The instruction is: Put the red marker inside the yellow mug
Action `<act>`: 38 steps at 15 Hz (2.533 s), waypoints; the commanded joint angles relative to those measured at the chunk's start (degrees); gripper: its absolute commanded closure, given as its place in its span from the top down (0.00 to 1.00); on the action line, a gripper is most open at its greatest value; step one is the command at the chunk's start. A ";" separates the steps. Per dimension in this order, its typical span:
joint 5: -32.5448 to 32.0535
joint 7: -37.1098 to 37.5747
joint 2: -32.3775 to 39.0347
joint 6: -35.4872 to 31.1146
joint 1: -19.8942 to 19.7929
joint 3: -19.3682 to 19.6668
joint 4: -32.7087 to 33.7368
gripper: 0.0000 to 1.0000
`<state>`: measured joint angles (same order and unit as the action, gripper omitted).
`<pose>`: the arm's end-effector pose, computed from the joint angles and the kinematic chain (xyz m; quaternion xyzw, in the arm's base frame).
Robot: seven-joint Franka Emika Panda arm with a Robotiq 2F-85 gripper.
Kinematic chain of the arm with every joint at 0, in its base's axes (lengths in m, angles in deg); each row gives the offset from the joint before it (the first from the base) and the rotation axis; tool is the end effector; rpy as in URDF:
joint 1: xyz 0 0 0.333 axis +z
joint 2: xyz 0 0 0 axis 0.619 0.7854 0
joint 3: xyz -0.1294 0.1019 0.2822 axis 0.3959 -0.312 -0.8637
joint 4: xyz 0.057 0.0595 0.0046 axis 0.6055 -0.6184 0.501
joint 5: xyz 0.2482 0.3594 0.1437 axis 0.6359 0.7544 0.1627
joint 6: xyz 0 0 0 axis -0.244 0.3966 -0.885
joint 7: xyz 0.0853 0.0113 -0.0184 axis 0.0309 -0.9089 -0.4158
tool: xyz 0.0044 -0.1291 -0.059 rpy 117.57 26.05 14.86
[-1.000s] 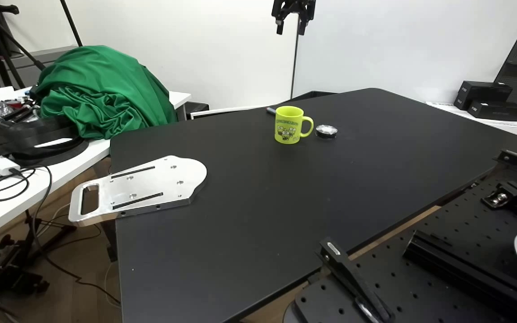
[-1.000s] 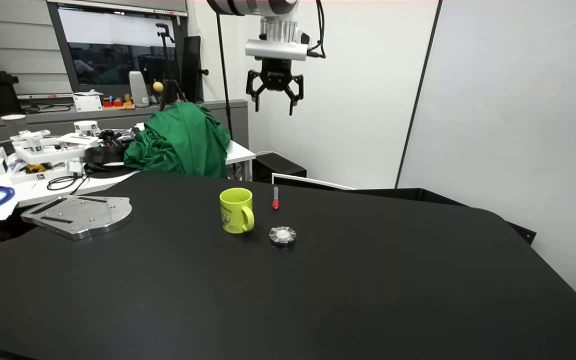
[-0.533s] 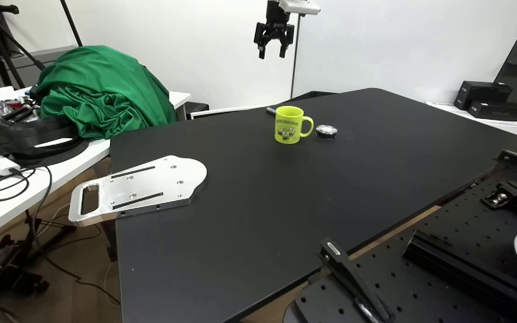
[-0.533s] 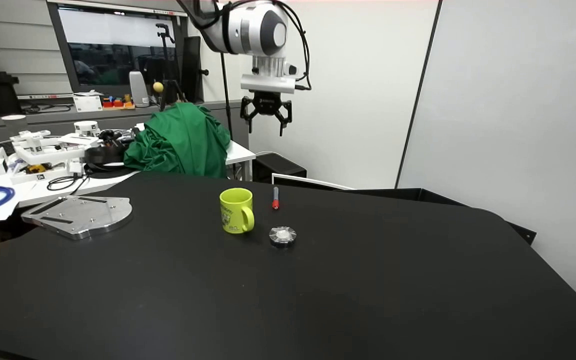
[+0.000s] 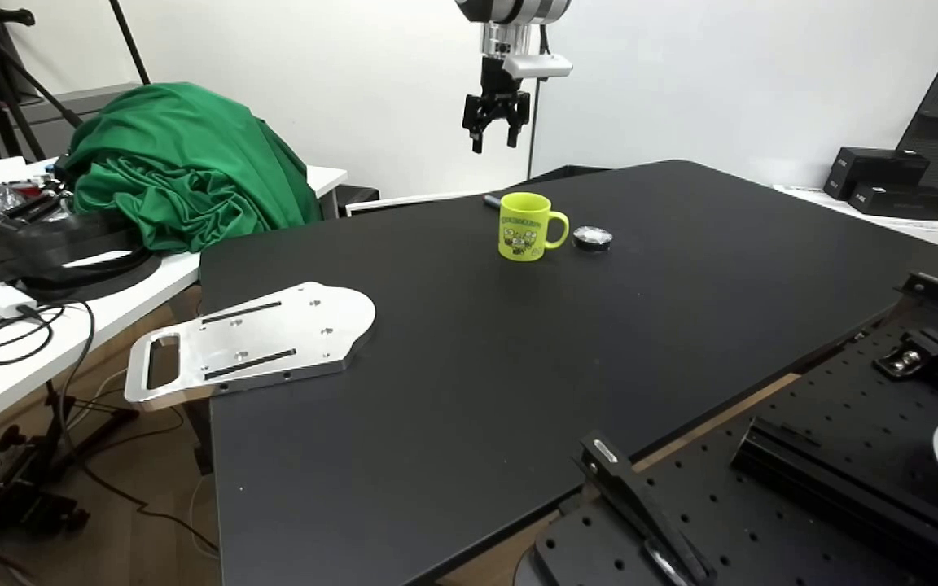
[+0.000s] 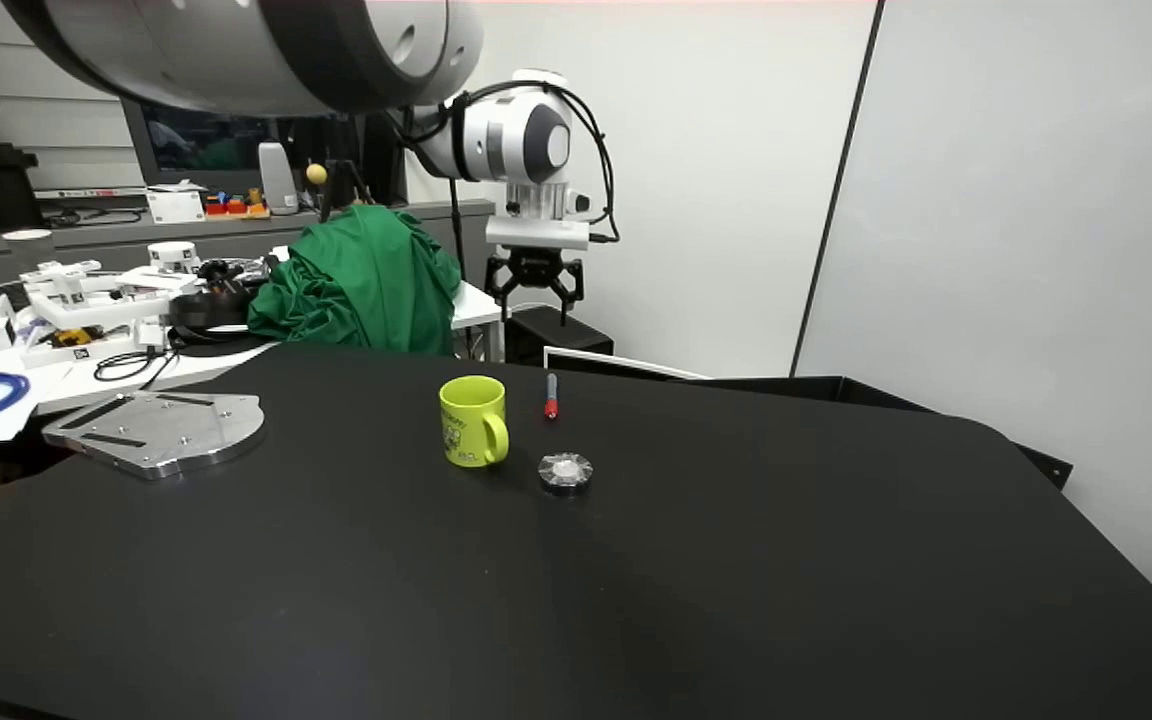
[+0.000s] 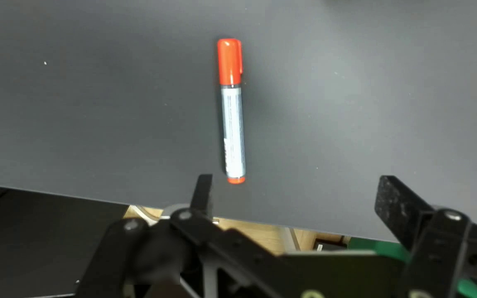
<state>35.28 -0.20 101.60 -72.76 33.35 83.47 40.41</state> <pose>0.8727 -0.0703 0.1132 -0.9959 -0.0876 -0.0183 0.0144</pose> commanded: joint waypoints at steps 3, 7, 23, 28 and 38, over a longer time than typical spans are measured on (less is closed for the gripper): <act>-1.07 2.42 6.30 4.00 -1.01 0.51 7.75 1.00; -0.81 2.39 8.06 3.25 -1.45 1.67 7.78 1.00; -0.38 5.30 12.00 3.11 -1.81 2.59 7.66 0.60; 0.12 7.41 12.22 2.82 -1.93 2.52 7.70 0.27; 0.43 11.51 11.58 5.10 -1.75 2.70 8.20 0.06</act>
<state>35.44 8.05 112.45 -70.49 31.42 85.67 45.23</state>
